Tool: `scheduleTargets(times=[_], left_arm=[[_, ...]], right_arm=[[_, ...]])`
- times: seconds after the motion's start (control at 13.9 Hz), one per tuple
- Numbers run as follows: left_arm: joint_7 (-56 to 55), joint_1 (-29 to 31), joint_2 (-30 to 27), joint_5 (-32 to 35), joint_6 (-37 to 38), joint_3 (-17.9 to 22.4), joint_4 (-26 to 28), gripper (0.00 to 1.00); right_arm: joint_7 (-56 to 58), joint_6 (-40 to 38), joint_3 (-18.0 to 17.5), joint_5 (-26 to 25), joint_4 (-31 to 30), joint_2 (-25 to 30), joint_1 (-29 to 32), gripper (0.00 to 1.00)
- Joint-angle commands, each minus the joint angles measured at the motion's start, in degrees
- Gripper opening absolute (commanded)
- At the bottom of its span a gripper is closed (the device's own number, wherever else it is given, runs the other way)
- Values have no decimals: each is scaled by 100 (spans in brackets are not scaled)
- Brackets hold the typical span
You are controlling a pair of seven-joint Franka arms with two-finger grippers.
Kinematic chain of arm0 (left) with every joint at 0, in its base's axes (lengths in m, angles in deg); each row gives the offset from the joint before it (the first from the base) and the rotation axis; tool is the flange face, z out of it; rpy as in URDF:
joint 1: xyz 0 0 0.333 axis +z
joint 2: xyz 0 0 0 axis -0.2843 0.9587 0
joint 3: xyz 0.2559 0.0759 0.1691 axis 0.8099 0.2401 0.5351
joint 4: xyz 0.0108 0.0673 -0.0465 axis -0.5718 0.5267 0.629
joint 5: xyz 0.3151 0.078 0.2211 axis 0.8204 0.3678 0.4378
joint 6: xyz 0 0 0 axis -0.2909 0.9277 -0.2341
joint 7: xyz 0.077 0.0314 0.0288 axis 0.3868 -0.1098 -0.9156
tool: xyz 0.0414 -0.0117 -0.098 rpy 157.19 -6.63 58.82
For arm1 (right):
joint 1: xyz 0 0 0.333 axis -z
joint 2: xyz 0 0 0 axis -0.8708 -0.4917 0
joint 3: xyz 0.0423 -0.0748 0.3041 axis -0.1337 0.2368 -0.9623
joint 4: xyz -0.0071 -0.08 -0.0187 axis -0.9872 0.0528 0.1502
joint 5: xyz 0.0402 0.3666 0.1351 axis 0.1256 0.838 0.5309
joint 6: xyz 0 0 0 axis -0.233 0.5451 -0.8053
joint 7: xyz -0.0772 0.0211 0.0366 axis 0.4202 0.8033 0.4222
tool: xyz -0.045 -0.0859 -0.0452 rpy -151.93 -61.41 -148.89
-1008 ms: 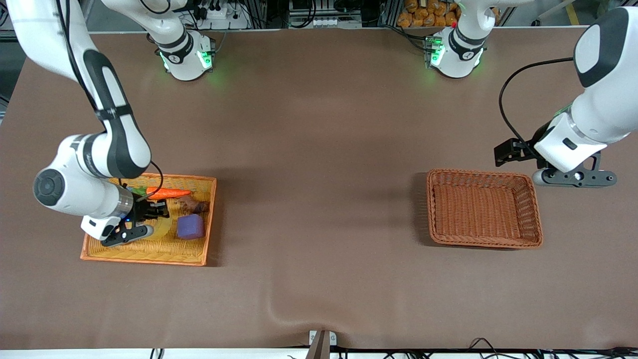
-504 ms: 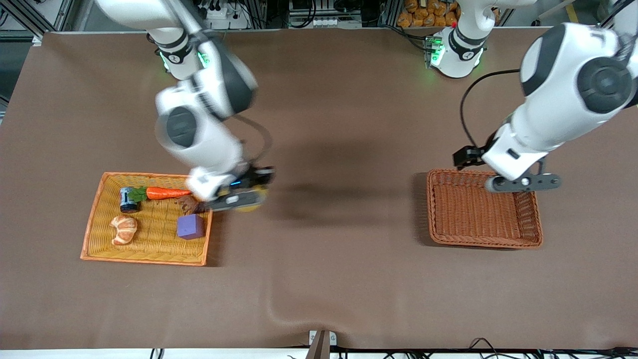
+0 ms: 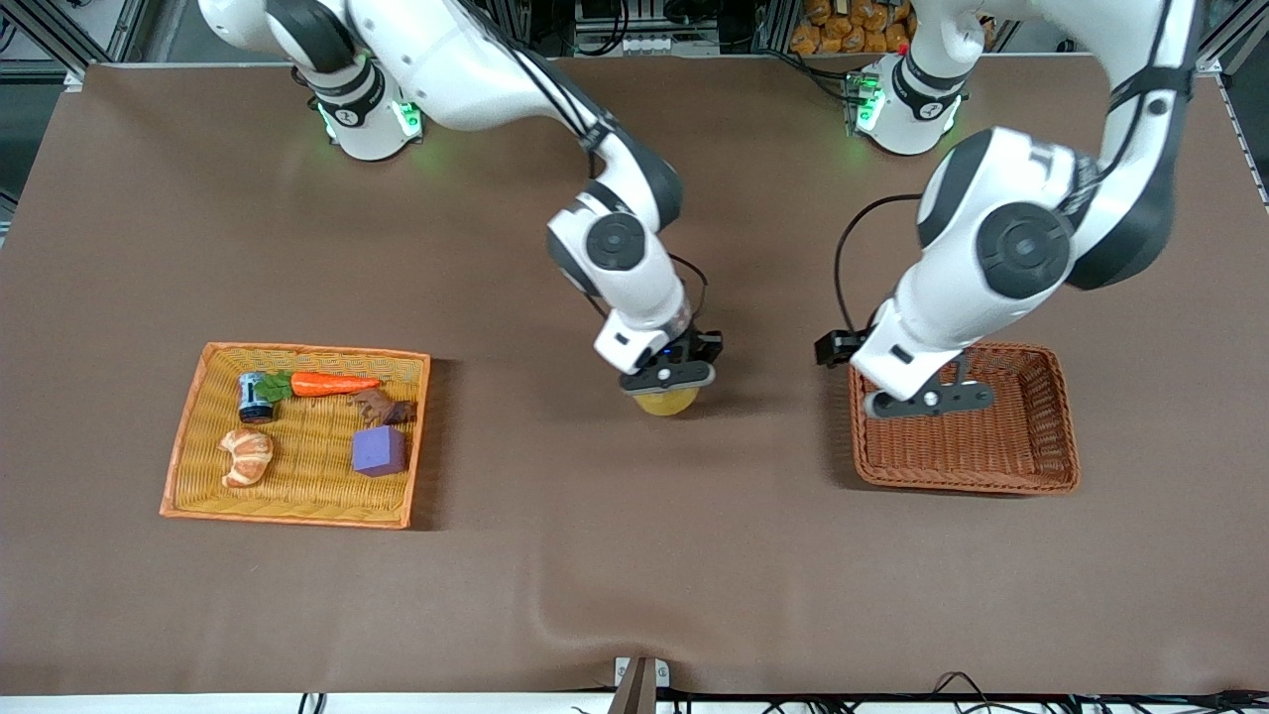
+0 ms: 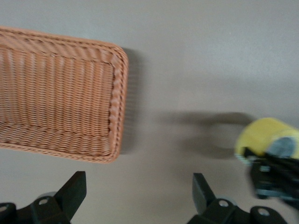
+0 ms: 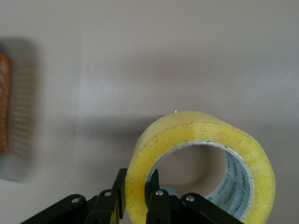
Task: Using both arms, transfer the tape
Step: 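Grasp the tape with the left gripper and open the right gripper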
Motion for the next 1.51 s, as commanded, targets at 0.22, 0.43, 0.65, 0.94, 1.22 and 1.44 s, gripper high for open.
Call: scheduleTargets(times=[0.22,0.43,0.65,0.94,1.22,1.44], left_arm=[[-212,-115,184,-216,-792,11,526,100],[-221,-185,211,-225,-1642,-7,1113,100],[-230,-623,649,-198,-2214,-103,1133,100],[-221,-870,1159,-198,-2795,-112,1080,100],[-221,-1134,1906,-198,-2876,-112,370,92],[-230,-1170,2039,-207,-2876,-112,342,92]], right_arm=[[-46,-1156,91,-23,394,268,376,100],[850,-2546,109,-32,-59,1259,1105,100],[1647,-2444,100,-23,-1413,2604,2194,100],[2213,-3038,100,-41,-1822,3468,3363,100],[2529,-4174,109,-399,-1426,4039,4138,100],[3028,-4718,118,-1146,-1303,4434,4332,100]])
